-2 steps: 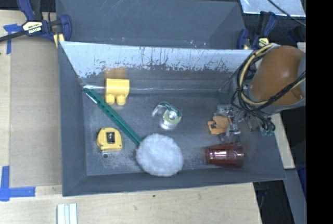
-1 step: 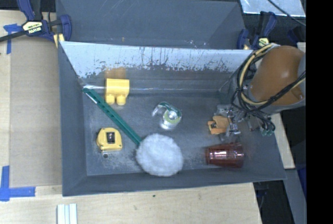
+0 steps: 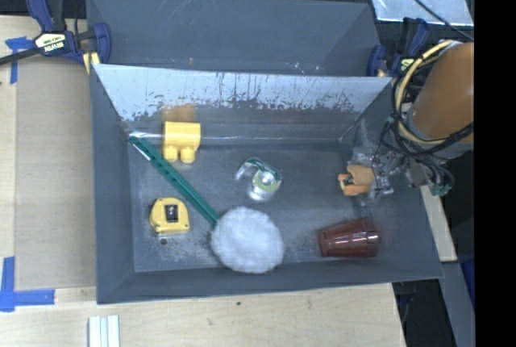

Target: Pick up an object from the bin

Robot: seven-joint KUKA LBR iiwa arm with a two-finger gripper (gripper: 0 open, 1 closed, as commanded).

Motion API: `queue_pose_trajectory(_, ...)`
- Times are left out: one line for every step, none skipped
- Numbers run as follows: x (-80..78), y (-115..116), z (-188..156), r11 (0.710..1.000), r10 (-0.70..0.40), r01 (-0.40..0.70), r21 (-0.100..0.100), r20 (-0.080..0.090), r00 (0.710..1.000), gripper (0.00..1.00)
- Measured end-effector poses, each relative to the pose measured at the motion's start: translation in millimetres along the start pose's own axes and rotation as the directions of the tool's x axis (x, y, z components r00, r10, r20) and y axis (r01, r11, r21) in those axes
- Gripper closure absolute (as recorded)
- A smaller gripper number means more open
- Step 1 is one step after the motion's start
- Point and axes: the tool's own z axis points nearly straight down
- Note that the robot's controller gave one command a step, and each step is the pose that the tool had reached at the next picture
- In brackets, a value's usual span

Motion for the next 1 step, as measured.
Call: queue_pose_trajectory(-3.9,-1.2,-56.0,1.0,0.002,-0.002,0.004,0.009,1.0,1.0)
